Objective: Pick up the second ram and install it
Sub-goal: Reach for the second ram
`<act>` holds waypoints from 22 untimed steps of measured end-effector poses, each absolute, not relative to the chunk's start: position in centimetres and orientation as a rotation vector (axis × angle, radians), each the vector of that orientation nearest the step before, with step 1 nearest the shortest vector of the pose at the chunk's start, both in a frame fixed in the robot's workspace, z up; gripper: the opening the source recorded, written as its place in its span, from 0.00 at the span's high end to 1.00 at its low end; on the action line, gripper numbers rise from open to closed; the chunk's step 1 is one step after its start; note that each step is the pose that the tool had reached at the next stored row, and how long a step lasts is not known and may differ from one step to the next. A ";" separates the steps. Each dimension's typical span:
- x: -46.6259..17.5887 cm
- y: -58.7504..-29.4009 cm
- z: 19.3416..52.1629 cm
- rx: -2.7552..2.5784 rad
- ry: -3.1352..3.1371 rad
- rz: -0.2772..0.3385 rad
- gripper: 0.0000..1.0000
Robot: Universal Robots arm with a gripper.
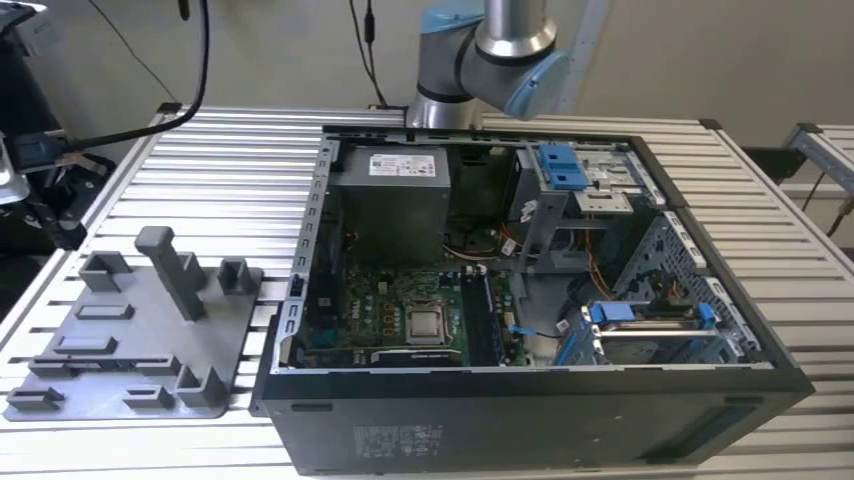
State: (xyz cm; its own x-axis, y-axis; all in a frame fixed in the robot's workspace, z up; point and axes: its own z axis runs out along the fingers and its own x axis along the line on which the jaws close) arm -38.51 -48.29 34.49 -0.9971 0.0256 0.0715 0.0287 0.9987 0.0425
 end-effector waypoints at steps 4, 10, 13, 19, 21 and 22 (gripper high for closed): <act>-38.5 -48.3 34.3 -0.042 -3.069 -0.067 0.89; -38.5 -48.8 33.6 -0.042 -3.069 -0.067 0.89; -38.5 -49.4 33.2 -0.041 -3.069 -0.067 0.89; -38.5 -50.6 32.7 -0.037 -3.069 -0.066 0.89; -38.5 -50.9 32.5 -0.035 -3.069 -0.066 0.89; -38.5 -51.1 32.4 -0.034 -3.069 -0.066 0.89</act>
State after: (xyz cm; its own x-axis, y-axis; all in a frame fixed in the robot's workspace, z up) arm -38.49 -51.06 32.44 -0.9972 0.0206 0.0723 0.0237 0.9988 0.0423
